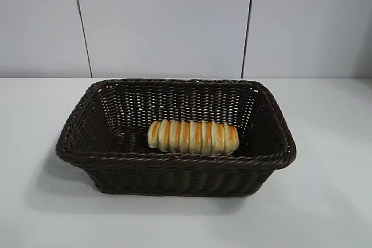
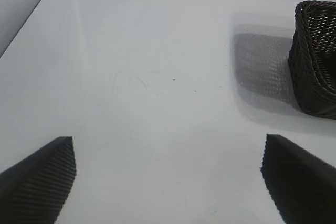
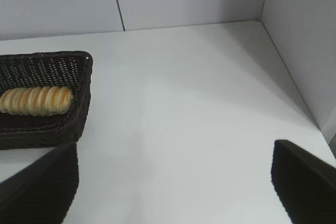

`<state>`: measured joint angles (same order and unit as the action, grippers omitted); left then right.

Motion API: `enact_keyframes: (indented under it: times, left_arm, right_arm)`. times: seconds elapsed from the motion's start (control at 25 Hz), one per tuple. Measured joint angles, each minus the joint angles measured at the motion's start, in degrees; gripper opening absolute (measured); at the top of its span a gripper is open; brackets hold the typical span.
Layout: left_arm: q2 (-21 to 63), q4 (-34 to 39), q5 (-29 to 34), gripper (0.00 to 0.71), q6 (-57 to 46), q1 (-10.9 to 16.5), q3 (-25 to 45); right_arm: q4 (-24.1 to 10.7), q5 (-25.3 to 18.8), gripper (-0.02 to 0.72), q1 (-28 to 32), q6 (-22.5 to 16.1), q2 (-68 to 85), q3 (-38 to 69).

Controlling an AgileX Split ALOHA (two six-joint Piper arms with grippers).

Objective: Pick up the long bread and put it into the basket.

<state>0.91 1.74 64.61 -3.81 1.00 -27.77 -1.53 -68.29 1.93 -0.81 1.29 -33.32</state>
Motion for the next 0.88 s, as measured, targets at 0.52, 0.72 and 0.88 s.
enact_keyframes:
  times: [0.52,0.72,0.88]
  left_arm:
    - [0.0,0.0,0.0,0.694,0.0,0.0,0.0]
    - [0.0,0.0,0.0,0.694,0.0,0.0,0.0]
    - [0.0,0.0,0.0,0.694,0.0,0.0,0.0]
  right_arm:
    - [1.5,5.3,0.694,0.0,0.8,0.0,6.6]
    - [1.5,5.5,0.694,0.0,0.8,0.0,6.6]
    - [1.5,5.6,0.694,0.0,0.8,0.0,6.6]
